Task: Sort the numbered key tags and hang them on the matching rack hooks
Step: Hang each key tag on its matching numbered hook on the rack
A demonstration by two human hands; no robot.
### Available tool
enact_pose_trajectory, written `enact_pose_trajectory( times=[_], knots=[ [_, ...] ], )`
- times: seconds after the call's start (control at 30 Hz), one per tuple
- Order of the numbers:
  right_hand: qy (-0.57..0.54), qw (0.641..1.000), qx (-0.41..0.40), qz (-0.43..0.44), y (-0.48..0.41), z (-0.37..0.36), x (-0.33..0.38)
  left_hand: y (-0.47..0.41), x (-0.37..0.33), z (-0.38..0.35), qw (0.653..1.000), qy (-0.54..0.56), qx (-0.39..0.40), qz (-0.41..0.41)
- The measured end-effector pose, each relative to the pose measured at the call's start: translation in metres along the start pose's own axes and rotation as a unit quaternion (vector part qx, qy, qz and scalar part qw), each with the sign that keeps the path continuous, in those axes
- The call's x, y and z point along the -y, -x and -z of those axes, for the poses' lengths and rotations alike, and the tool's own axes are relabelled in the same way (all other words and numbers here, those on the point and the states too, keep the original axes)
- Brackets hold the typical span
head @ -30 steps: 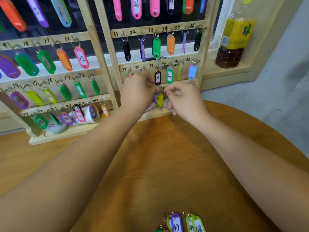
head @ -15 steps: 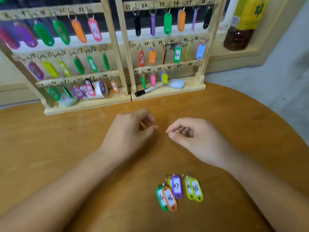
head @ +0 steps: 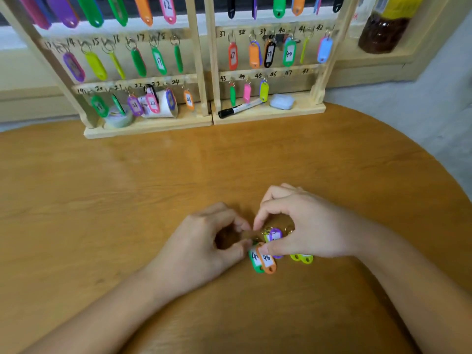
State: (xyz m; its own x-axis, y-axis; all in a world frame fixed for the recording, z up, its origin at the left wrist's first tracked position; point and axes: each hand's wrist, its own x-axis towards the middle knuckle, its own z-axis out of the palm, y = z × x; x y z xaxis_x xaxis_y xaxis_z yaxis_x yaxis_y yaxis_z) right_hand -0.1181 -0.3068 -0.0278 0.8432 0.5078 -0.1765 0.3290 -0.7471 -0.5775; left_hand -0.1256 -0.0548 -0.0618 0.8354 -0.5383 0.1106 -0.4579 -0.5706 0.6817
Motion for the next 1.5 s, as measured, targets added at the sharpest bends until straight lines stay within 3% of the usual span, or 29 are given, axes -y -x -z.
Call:
enact_pose_trajectory(
  times=[0.9, 1.13, 1.5],
  knots=[
    [0.015, 0.999, -0.032, 0.012, -0.006, -0.02, 0.01, 0.0, -0.004, 0.001, 0.997, -0.004, 0.012, 0.077],
    [-0.195, 0.976, -0.094, -0.006, -0.004, -0.004, 0.007, -0.005, -0.008, 0.012, 0.993, -0.024, 0.041, 0.111],
    [-0.293, 0.945, -0.145, 0.013, -0.009, -0.002, -0.009, -0.017, -0.005, 0.013, 0.99, -0.007, -0.009, 0.143]
  ],
)
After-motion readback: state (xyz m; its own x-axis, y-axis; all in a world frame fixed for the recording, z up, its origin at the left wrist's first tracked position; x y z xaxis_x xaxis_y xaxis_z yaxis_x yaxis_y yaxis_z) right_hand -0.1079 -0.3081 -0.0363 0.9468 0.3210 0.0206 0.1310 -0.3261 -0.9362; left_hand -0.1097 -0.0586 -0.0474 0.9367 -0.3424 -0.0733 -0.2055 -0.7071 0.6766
